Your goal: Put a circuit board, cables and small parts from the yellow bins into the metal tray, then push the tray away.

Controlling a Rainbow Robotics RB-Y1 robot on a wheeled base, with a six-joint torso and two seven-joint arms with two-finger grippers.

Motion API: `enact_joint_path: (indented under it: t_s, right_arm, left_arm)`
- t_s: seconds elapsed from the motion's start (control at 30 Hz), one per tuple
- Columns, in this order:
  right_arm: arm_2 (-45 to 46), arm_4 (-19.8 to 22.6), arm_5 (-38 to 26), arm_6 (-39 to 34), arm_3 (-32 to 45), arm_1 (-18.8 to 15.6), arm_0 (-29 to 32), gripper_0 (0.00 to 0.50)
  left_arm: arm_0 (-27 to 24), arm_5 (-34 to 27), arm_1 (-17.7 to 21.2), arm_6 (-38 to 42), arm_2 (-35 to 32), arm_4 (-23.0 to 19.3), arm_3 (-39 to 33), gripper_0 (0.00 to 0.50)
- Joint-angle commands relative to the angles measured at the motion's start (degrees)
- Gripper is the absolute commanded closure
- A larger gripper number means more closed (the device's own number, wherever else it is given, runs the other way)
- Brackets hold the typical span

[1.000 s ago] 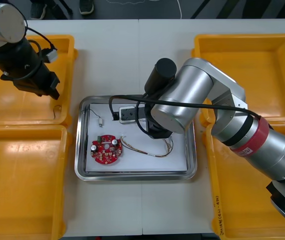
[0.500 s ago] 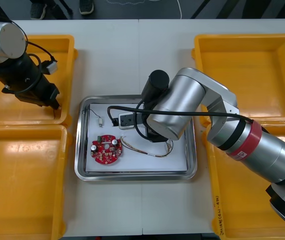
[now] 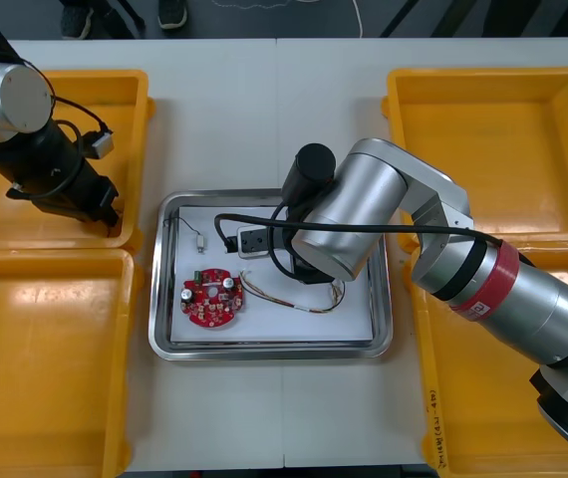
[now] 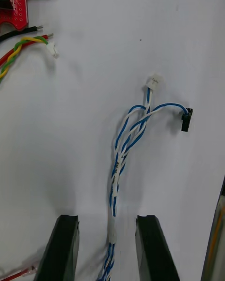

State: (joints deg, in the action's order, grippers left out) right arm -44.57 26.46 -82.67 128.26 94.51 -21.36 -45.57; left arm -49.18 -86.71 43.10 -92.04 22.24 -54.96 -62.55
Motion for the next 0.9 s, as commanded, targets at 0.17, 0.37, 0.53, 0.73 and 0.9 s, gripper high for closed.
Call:
enact_joint_path:
  t_s: [0.17, 0.37, 0.53, 0.73, 0.9]
  right_arm:
    - [0.4, -0.6, -0.1, 2.1, 1.4, 1.2, -2.3, 0.039]
    - [2.7, -0.4, -3.2, 2.0, 3.5, 1.1, -2.6, 0.04]
    - [6.2, 0.3, -8.0, 1.4, 6.2, 1.2, -2.9, 0.039]
    - [11.5, 1.3, -15.6, 0.2, 10.8, 1.2, -2.9, 0.039]
    - [15.3, 2.9, -22.4, -6.1, 15.4, 0.5, -2.8, 0.04]
  left_arm:
    - [1.4, 1.8, 1.5, -2.1, -0.5, 1.8, -1.5, 0.0]
    - [1.4, 2.2, 0.2, -2.1, -0.6, 6.0, -1.5, 0.0]
    - [1.4, 2.7, -0.1, -1.8, -0.6, 7.6, -1.5, 0.0]
    - [1.4, 3.6, -0.1, -1.7, -0.6, 8.2, -1.5, 0.111]
    - [1.4, 4.2, -0.2, -1.6, -0.6, 8.5, -1.5, 0.5]
